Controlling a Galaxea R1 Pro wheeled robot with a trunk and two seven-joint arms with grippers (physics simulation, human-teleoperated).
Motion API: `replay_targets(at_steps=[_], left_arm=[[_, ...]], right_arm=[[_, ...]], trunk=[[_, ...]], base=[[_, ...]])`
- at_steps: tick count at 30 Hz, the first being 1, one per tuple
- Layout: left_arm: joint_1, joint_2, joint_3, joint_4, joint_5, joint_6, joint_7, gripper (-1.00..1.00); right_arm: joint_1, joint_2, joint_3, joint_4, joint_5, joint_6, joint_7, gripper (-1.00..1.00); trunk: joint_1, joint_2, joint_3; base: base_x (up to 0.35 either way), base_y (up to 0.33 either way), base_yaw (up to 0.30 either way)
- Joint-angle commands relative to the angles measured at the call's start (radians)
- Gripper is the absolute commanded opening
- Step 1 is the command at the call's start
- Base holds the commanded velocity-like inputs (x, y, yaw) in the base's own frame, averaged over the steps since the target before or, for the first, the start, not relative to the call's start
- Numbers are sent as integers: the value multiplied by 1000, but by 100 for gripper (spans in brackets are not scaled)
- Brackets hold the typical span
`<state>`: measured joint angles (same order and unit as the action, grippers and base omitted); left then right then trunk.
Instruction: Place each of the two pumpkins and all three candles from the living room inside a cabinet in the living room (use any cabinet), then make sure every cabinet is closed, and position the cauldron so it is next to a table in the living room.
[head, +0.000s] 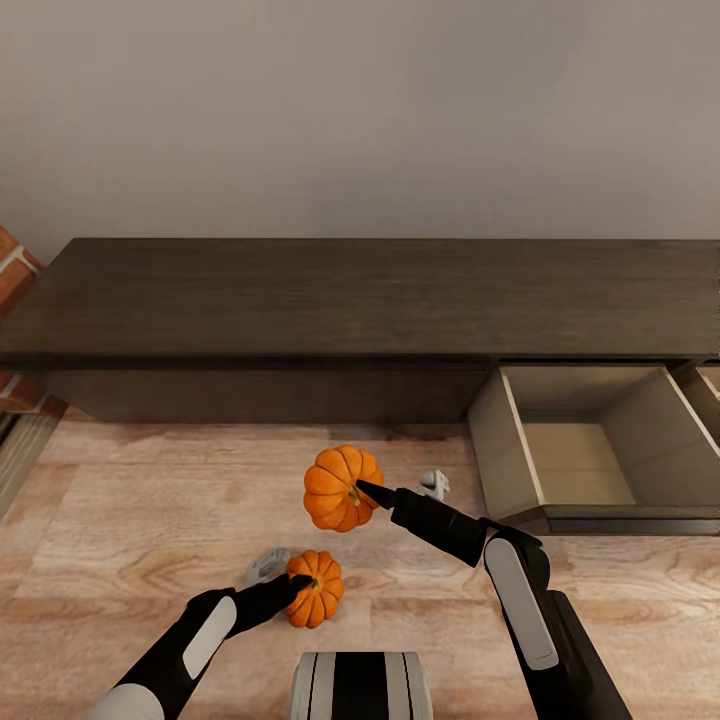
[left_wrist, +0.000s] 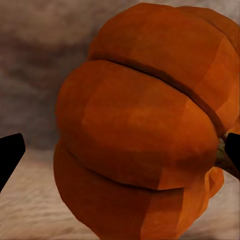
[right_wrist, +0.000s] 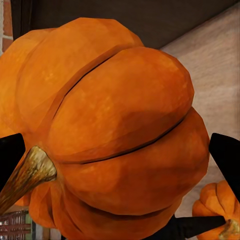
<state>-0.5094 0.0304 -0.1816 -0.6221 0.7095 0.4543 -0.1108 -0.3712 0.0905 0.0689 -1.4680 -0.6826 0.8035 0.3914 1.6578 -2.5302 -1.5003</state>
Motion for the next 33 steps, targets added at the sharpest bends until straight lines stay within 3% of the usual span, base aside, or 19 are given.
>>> replay_targets(at_steps=[1,5,6,26,33], left_arm=[[0,0,0,59,-22,-2,5,100],[0,0,1,59,-22,-2,5,100],[0,0,1,59,-22,-3,5,-100],[0,2,4,59,-22,-3,5,-100],[0,3,5,59,-22,-2,5,-100]], right_arm=[[0,0,0,0,-2,0,0,-100],[0,0,0,0,-2,0,0,-100],[0,0,0,0,-2,0,0,-100],[0,0,2,0,-2,0,0,-100],[0,0,2,0,-2,0,0,-100]], trunk=[[0,0,0],[0,0,0],[0,0,0],[0,0,0],[-2,1,19]], base=[[0,-6,0],[0,-2,0],[0,0,0],[0,0,0],[0,0,0]])
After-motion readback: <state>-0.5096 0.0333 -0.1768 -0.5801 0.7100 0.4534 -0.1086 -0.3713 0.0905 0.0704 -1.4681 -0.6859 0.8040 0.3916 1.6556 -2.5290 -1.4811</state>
